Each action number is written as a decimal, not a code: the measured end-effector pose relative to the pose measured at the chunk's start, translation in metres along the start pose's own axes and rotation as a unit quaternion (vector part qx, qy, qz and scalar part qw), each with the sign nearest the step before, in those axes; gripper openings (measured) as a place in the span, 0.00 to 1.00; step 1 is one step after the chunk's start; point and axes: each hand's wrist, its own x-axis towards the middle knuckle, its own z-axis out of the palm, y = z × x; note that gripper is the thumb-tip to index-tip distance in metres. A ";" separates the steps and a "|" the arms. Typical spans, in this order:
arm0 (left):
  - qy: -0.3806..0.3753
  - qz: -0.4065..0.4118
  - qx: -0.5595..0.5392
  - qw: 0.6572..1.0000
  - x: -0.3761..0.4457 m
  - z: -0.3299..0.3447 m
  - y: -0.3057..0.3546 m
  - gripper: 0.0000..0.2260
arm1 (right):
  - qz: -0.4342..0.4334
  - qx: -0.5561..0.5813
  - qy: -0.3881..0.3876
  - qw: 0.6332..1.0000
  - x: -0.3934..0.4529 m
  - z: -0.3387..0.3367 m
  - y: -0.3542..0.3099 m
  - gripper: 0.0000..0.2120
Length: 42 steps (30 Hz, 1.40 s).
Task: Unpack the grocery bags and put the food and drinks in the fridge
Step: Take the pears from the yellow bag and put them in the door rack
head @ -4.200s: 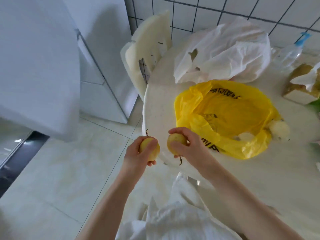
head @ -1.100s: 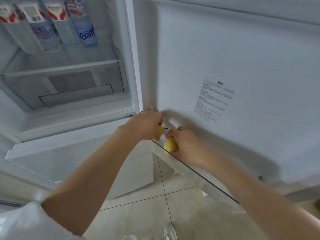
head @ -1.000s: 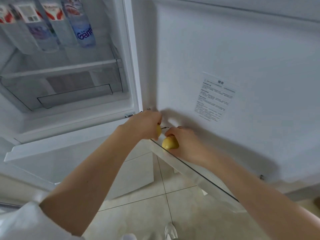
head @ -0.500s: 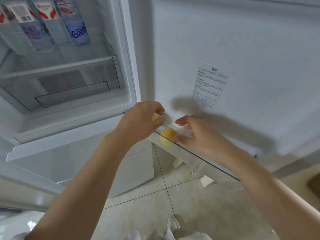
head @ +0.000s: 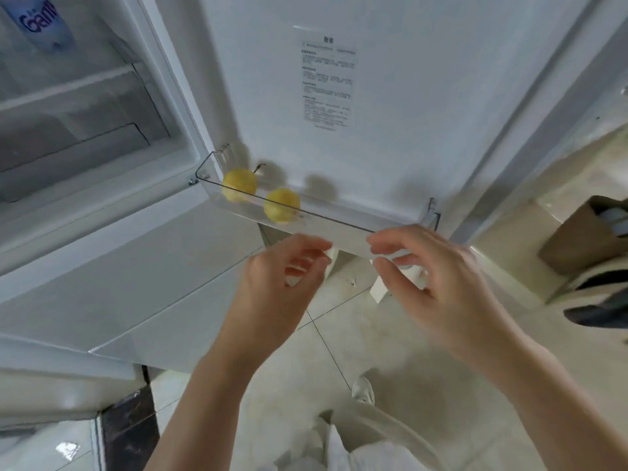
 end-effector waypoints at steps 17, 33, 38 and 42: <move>-0.284 -0.073 0.067 0.954 -0.025 0.229 -0.003 0.06 | 0.291 -0.041 -0.029 0.955 -0.147 -0.060 0.179 0.09; -0.352 -0.117 0.113 0.922 0.044 0.463 0.079 0.08 | 0.328 -0.074 -0.088 0.938 -0.146 -0.227 0.379 0.11; -0.356 -0.121 0.128 0.918 0.092 0.495 0.082 0.09 | 0.335 -0.053 -0.091 0.936 -0.108 -0.249 0.421 0.11; -0.352 -0.128 0.137 0.917 0.145 0.517 0.079 0.08 | 0.325 -0.050 -0.094 0.940 -0.060 -0.263 0.459 0.11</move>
